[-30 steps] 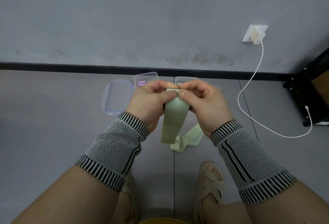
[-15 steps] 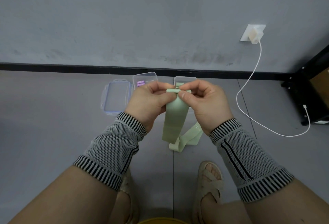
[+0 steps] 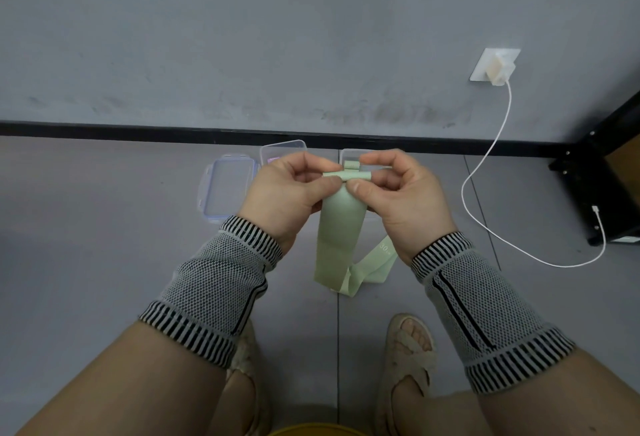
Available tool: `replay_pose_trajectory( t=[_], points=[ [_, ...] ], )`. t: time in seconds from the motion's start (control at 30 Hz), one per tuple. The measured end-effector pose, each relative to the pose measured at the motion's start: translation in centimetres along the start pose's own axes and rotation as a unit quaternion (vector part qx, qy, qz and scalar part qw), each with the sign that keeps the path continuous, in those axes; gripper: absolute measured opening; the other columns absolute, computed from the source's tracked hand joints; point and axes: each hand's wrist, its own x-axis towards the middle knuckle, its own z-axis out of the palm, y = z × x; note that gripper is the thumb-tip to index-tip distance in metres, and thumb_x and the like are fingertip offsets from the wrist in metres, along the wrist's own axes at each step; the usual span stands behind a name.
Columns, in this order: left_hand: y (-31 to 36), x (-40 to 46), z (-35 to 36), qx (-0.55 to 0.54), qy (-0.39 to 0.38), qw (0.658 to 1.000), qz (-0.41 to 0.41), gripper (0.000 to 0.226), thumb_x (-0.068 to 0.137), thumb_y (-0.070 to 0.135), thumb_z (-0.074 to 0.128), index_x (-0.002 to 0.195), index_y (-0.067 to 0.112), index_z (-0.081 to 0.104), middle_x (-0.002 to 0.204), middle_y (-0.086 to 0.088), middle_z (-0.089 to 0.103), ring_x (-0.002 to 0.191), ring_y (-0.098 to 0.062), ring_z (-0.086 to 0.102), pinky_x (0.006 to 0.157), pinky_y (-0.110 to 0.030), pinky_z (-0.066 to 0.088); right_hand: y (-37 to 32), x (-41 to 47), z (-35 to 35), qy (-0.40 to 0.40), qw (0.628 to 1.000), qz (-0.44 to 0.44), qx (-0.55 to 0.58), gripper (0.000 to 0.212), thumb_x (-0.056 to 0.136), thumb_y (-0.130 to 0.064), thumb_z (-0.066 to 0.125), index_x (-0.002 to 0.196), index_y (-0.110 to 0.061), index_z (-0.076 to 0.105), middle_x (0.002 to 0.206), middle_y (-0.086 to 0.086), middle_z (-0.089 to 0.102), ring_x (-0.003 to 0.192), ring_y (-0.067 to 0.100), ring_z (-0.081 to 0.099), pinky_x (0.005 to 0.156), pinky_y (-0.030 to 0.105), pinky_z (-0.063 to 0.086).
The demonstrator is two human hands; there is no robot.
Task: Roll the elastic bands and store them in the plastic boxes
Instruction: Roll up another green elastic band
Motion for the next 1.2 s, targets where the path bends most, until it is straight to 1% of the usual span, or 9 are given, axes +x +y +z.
replay_pose_trajectory(
  t=[0.13,0.23,0.3,0.47,0.63,0.83,1.0,1.1,1.2],
  points=[
    [-0.05,0.08,-0.10,0.001,0.006,1.000,0.006,0.021,0.081,-0.013,0.059,0.076,0.008,0.062,0.075,-0.011,0.063,0.067,-0.018,0.062,0.066,-0.025,0.054,-0.02,0.01,-0.23,-0.013,1.000,0.021,0.002,0.013,0.080,-0.009,0.072,0.090,-0.017,0.068,0.077,0.009,0.072,0.078,0.027,0.071,0.080,0.047,0.057],
    [-0.06,0.11,0.00,0.004,0.009,1.000,0.009,0.024,0.080,-0.014,0.058,0.074,0.009,0.061,0.077,-0.012,0.062,0.068,-0.018,0.061,0.067,-0.025,0.054,-0.15,0.00,-0.22,-0.014,1.000,0.016,0.006,0.005,0.083,-0.011,0.069,0.085,-0.015,0.069,0.082,0.013,0.073,0.076,0.025,0.070,0.076,0.043,0.058],
    [-0.09,0.08,0.07,0.003,0.009,1.000,0.008,0.026,0.080,-0.016,0.057,0.073,0.009,0.061,0.077,-0.010,0.063,0.066,-0.016,0.062,0.066,-0.024,0.054,-0.10,0.07,-0.25,-0.011,1.000,0.011,0.003,0.009,0.083,-0.007,0.069,0.082,-0.016,0.069,0.084,0.016,0.072,0.076,0.025,0.070,0.074,0.041,0.057],
    [-0.15,0.22,0.12,-0.019,0.015,0.999,-0.024,0.018,0.081,-0.011,0.060,0.085,0.007,0.062,0.067,-0.001,0.068,0.062,-0.011,0.066,0.062,-0.020,0.055,0.02,0.28,-0.44,0.002,1.000,-0.008,-0.006,0.016,0.082,-0.003,0.068,0.079,-0.018,0.068,0.086,0.021,0.070,0.077,0.027,0.068,0.076,0.044,0.057],
    [-0.22,0.19,0.12,0.038,0.010,0.998,-0.044,0.011,0.083,-0.001,0.063,0.093,0.005,0.063,0.059,0.005,0.067,0.055,-0.005,0.062,0.055,-0.018,0.053,0.22,0.35,-0.38,0.017,1.000,-0.022,-0.008,0.019,0.081,0.000,0.069,0.078,-0.019,0.068,0.086,0.025,0.068,0.079,0.035,0.066,0.079,0.052,0.056],
    [0.11,0.10,0.17,-0.015,0.005,0.999,-0.047,0.004,0.084,0.003,0.064,0.082,0.006,0.065,0.065,-0.002,0.066,0.060,-0.011,0.062,0.060,-0.021,0.053,0.18,0.37,-0.31,0.028,0.999,-0.041,-0.009,0.023,0.079,0.002,0.069,0.077,-0.021,0.068,0.086,0.021,0.068,0.083,0.038,0.065,0.079,0.052,0.056],
    [-0.06,0.22,0.07,-0.021,0.016,0.999,-0.032,0.012,0.084,-0.004,0.060,0.079,0.007,0.064,0.067,-0.004,0.069,0.070,-0.020,0.062,0.068,-0.028,0.053,0.17,0.34,-0.22,0.013,0.999,-0.037,0.000,0.025,0.080,0.005,0.067,0.078,-0.019,0.067,0.080,0.013,0.066,0.078,0.028,0.063,0.079,0.051,0.056],
    [-0.02,0.22,0.03,-0.023,0.020,0.999,-0.028,0.015,0.084,-0.006,0.059,0.078,0.007,0.064,0.071,-0.010,0.066,0.079,-0.030,0.056,0.072,-0.034,0.049,0.12,0.29,-0.24,0.002,1.000,-0.023,0.018,0.022,0.080,0.005,0.067,0.081,-0.017,0.067,0.086,0.017,0.067,0.081,0.028,0.065,0.081,0.050,0.056],
    [0.00,0.19,0.01,-0.022,0.015,0.999,-0.024,0.017,0.084,-0.008,0.058,0.079,0.007,0.063,0.073,-0.011,0.064,0.078,-0.029,0.056,0.071,-0.033,0.048,0.03,0.31,-0.38,0.003,0.999,-0.001,0.037,0.018,0.081,-0.001,0.068,0.089,-0.017,0.068,0.087,0.016,0.071,0.082,0.028,0.069,0.081,0.044,0.057]
  ],
)
